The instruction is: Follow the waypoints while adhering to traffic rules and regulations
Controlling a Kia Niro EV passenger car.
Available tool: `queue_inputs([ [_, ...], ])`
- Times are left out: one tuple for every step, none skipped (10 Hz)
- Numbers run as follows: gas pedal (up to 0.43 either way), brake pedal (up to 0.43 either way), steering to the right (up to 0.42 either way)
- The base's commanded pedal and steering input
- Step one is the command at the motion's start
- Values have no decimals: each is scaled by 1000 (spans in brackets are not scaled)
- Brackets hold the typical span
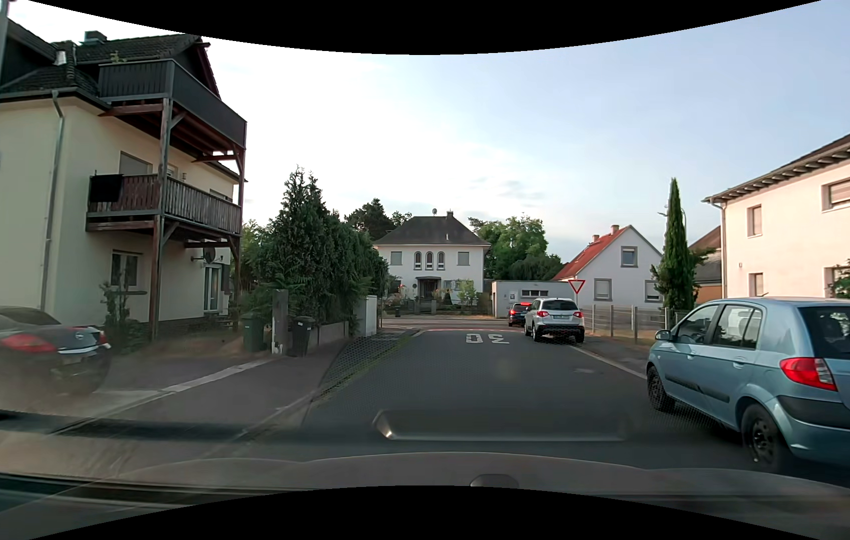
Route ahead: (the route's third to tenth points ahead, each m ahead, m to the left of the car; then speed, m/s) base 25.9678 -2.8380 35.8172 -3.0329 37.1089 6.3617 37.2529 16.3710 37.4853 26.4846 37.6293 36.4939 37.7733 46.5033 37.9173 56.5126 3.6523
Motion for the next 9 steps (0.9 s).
queue_inputs([
  [138, 0, 131],
  [118, 0, 119],
  [98, 0, 109],
  [79, 0, 91],
  [67, 0, 74],
  [59, 0, 59],
  [47, 0, 41],
  [47, 0, 28],
  [39, 0, 17],
])
